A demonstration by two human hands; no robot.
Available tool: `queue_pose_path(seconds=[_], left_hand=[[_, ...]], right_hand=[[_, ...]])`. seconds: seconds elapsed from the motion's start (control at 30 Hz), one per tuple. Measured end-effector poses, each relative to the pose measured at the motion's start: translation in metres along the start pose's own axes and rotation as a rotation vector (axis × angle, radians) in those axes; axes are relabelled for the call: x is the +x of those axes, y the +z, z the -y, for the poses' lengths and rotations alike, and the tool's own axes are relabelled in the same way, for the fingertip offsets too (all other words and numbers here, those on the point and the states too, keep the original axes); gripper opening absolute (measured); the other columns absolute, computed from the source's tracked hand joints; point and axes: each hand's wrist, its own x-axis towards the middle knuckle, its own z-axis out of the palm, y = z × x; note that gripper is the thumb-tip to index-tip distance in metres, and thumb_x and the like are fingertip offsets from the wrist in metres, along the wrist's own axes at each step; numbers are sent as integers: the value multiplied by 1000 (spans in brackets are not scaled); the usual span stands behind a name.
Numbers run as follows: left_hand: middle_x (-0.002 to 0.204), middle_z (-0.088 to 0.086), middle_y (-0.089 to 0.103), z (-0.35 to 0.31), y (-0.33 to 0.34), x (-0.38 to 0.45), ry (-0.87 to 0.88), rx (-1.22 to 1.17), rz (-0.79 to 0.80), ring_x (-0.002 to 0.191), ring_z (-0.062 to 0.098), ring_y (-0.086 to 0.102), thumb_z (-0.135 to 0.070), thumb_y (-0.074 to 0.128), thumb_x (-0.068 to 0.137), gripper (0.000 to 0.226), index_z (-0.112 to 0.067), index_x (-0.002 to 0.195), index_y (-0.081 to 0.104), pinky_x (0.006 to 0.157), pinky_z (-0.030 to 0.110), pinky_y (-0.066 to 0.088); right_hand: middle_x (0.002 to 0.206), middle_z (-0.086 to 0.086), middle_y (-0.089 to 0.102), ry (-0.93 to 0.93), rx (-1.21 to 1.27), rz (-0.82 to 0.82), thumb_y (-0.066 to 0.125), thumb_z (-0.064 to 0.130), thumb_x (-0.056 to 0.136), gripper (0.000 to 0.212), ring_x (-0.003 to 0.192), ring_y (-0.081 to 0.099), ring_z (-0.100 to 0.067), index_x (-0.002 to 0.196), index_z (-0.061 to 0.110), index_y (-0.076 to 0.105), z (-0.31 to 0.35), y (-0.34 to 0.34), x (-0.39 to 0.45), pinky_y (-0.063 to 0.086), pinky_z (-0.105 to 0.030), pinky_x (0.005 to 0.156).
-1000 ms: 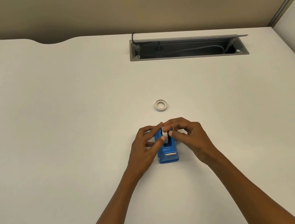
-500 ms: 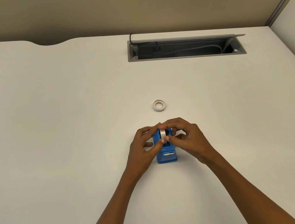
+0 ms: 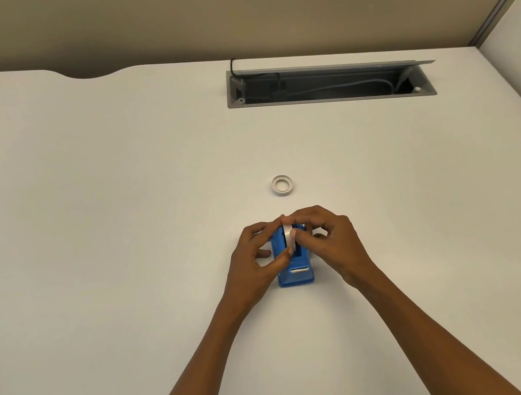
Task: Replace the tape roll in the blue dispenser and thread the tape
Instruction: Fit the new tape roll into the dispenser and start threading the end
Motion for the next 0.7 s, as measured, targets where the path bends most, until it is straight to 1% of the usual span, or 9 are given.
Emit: queue_pose_path(seconds=[0.17,0.23,0.3,0.37,0.5,0.57,0.7], left_hand=[[122,-6,48,2,0,0,-6,12,2,105,9,54,-22,68,82,45,-36,120,48,80,10,48],[121,-7,48,1,0,1,-12,14,1,105,10,54,-24,67,83,45,-37,121,48,80,10,49],[119,-10,49,0,0,0,-5,10,3,106,8,54,-26,66,83,45,-37,123,47,81,12,49],[118,-10,49,-1,-1,0,2,7,5,106,8,54,-26,64,84,45,-38,124,47,82,14,49],[118,-7,50,-2,0,-1,0,-11,-3,106,12,55,-27,63,85,42,-39,122,48,81,14,49],[119,-6,51,-3,0,-1,2,-11,3,107,11,55,-30,62,84,42,-39,122,48,82,15,50],[119,-6,51,-2,-1,-1,11,-12,7,106,11,55,-26,63,85,42,-42,121,47,81,16,51]], right_hand=[[102,6,68,29,-2,-14,68,13,83,19,79,56,2,100,19,71,0,-1,-1,51,-13,71],[100,5,70,41,16,-29,68,15,82,16,79,57,2,97,20,71,1,-1,-1,51,-13,70],[102,3,71,24,16,-20,67,14,83,13,84,59,-1,95,16,72,1,-2,-1,51,-15,72],[103,2,70,7,12,-14,66,13,84,13,90,61,-7,95,16,73,1,-1,-2,53,-18,75],[105,8,66,-16,-20,47,69,13,81,20,86,58,-8,99,21,69,0,-3,-3,53,-22,73],[107,7,64,-22,-52,79,72,14,79,26,87,57,-10,103,20,66,0,-3,-3,54,-26,74],[106,7,64,-7,-54,68,73,14,77,26,86,58,-10,101,21,66,1,-2,-2,54,-25,74]])
